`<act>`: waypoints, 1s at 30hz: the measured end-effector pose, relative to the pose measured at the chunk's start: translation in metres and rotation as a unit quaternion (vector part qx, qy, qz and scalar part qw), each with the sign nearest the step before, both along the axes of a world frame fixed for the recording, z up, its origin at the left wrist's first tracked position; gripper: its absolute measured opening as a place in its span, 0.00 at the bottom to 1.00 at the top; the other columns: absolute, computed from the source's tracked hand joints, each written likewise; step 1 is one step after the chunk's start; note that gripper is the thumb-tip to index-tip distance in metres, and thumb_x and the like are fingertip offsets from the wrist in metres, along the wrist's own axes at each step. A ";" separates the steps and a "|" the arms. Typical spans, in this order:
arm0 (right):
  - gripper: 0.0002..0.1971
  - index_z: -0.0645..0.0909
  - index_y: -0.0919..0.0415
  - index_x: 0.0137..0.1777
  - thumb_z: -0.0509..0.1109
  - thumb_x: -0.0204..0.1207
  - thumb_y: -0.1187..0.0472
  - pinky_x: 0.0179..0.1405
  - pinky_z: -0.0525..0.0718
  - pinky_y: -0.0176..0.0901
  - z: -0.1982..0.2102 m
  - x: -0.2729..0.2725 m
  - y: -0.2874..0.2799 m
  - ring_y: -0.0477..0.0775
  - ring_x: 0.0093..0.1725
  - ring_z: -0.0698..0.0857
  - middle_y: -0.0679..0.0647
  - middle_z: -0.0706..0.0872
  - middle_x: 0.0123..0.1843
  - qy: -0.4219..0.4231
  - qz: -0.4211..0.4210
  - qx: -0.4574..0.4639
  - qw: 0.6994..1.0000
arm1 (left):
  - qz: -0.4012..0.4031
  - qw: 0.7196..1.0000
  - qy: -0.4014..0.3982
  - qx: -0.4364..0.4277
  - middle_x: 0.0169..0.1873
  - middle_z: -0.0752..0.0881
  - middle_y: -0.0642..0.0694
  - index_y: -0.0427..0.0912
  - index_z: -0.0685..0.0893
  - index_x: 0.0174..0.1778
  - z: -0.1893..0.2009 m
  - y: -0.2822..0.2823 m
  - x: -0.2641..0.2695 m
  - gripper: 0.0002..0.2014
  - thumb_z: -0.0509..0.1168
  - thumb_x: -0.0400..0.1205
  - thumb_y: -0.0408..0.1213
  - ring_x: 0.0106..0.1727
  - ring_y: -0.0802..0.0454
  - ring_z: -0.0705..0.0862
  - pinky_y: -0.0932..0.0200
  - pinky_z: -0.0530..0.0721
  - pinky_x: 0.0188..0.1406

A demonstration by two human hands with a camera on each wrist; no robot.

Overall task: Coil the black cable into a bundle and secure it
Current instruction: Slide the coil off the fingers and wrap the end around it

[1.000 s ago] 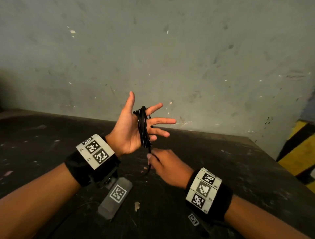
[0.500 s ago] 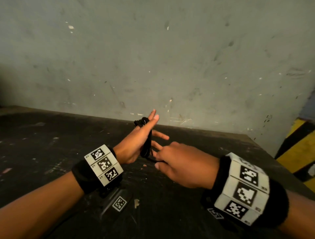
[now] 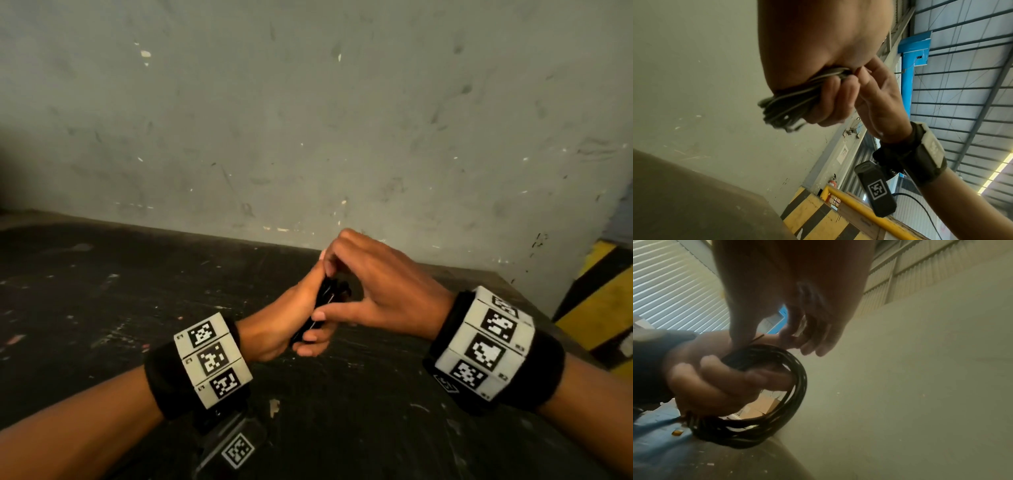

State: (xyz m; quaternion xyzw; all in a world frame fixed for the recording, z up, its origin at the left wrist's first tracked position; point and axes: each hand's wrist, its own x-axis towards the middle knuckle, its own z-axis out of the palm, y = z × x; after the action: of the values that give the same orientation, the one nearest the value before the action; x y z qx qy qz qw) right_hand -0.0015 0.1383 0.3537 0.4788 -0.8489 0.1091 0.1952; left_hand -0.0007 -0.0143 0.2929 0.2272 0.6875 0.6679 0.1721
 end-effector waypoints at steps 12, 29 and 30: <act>0.14 0.82 0.56 0.44 0.63 0.77 0.47 0.43 0.77 0.48 -0.089 -0.007 -0.008 0.48 0.39 0.81 0.49 0.83 0.39 -0.108 0.054 -0.194 0.974 | 0.028 0.983 -0.180 0.000 0.13 0.62 0.50 0.41 0.69 0.25 -0.018 -0.018 0.022 0.34 0.44 0.77 0.70 0.10 0.57 0.61 0.67 0.53 0.09; 0.11 0.84 0.64 0.45 0.65 0.77 0.57 0.35 0.81 0.43 -0.228 0.031 -0.118 0.52 0.35 0.84 0.59 0.84 0.37 -0.166 0.170 -0.246 0.940 | 0.410 0.893 -0.184 -0.044 0.16 0.68 0.49 0.43 0.74 0.28 -0.133 -0.093 0.109 0.21 0.54 0.86 0.48 0.13 0.55 0.66 0.67 0.61 0.12; 0.11 0.84 0.64 0.45 0.65 0.77 0.57 0.35 0.81 0.43 -0.234 0.032 -0.129 0.52 0.36 0.84 0.59 0.84 0.37 -0.178 0.169 -0.243 0.938 | 0.429 0.886 -0.166 -0.067 0.16 0.69 0.49 0.43 0.74 0.28 -0.138 -0.101 0.112 0.21 0.54 0.86 0.47 0.14 0.55 0.68 0.65 0.63 0.13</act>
State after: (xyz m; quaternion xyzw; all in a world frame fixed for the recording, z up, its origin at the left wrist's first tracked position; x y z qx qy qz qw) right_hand 0.0309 0.0098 0.1198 0.5262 -0.7236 0.4273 0.1300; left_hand 0.1116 -0.1157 0.1550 -0.2157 0.7224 0.6570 -0.0051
